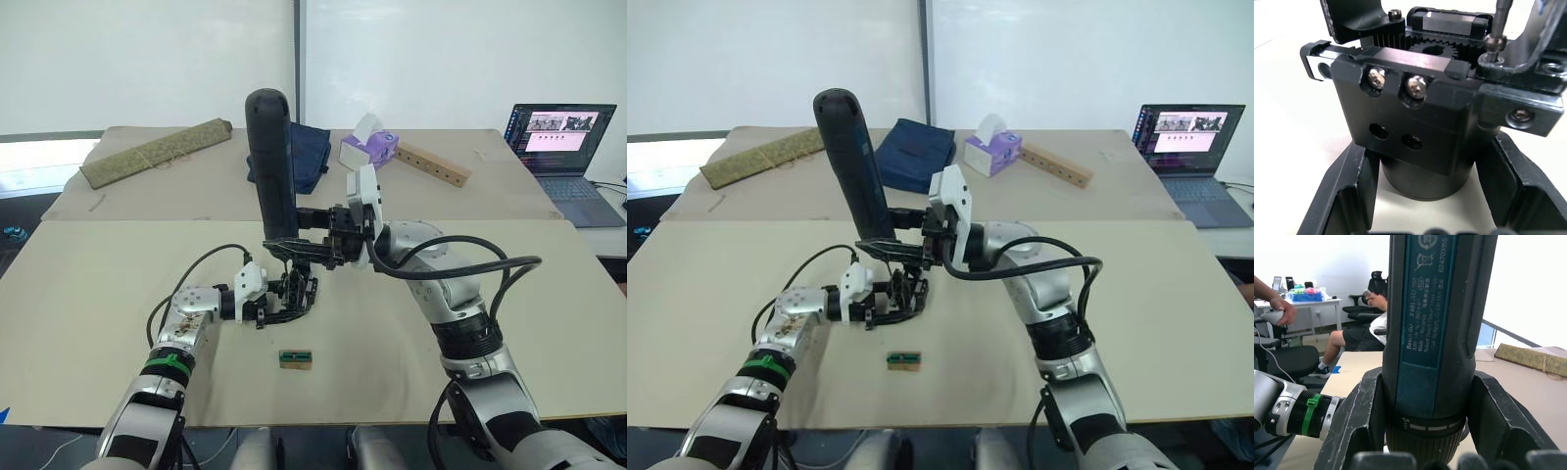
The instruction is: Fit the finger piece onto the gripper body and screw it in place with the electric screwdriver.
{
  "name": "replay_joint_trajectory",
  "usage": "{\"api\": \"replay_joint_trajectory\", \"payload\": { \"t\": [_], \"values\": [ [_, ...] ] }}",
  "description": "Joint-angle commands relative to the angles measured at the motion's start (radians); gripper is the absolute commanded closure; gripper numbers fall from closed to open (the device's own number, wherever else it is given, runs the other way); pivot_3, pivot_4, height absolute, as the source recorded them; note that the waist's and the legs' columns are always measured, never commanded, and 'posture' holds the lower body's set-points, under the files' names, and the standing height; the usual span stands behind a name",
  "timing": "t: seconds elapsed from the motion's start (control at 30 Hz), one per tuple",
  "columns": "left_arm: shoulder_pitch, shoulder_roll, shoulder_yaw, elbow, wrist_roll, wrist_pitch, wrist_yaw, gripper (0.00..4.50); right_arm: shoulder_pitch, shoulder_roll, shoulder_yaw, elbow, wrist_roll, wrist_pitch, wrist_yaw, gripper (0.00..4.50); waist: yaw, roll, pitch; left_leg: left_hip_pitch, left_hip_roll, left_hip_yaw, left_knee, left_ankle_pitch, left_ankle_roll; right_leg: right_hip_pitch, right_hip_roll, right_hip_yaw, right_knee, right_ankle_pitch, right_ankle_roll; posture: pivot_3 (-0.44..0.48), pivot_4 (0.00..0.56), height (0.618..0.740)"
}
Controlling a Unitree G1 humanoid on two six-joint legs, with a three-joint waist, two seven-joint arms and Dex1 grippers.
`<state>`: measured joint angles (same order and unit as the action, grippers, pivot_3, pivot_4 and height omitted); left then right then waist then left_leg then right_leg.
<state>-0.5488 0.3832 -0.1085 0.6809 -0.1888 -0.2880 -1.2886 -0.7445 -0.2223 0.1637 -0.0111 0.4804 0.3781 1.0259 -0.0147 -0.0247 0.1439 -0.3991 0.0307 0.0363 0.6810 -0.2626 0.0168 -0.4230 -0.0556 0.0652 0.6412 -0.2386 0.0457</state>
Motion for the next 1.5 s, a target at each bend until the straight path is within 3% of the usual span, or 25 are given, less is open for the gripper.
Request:
{"api": "replay_joint_trajectory", "payload": {
  "t": [0.03, 1.17, 1.5],
  "values": [
    [-0.001, -0.005, -0.012, 0.016, 0.021, -0.012, 0.008, 2.19, 0.01, 0.0, 0.002, 0.005, -0.012, -0.027, 0.002, 2.57, 0.0, 0.0, 0.0, 0.0, 0.0, 0.0, 0.0, 0.0, 0.0, 0.0, 0.0, 0.0, 0.0, 0.0, 0.0, 0.0, 0.15, 0.74],
    [0.01, 0.0, -0.009, 0.0, 0.019, 0.005, 0.015, 2.19, 0.11, -0.016, 0.132, 0.054, -0.084, -0.014, 0.0, 2.57, -0.001, 0.0, -0.01, 0.005, 0.0, 0.0, 0.0, 0.0, 0.0, 0.004, 0.0, 0.0, 0.0, 0.0, 0.0, 0.0, 0.15, 0.74],
    [0.021, 0.002, -0.011, -0.008, 0.019, 0.01, 0.018, 2.19, 0.059, -0.009, 0.088, 0.046, -0.064, -0.051, 0.006, 2.57, -0.001, 0.0, -0.01, 0.011, 0.001, -0.001, -0.002, 0.0, 0.0, 0.011, 0.001, 0.0, -0.001, -0.001, 0.0, 0.0, 0.15, 0.74]
  ]
}}
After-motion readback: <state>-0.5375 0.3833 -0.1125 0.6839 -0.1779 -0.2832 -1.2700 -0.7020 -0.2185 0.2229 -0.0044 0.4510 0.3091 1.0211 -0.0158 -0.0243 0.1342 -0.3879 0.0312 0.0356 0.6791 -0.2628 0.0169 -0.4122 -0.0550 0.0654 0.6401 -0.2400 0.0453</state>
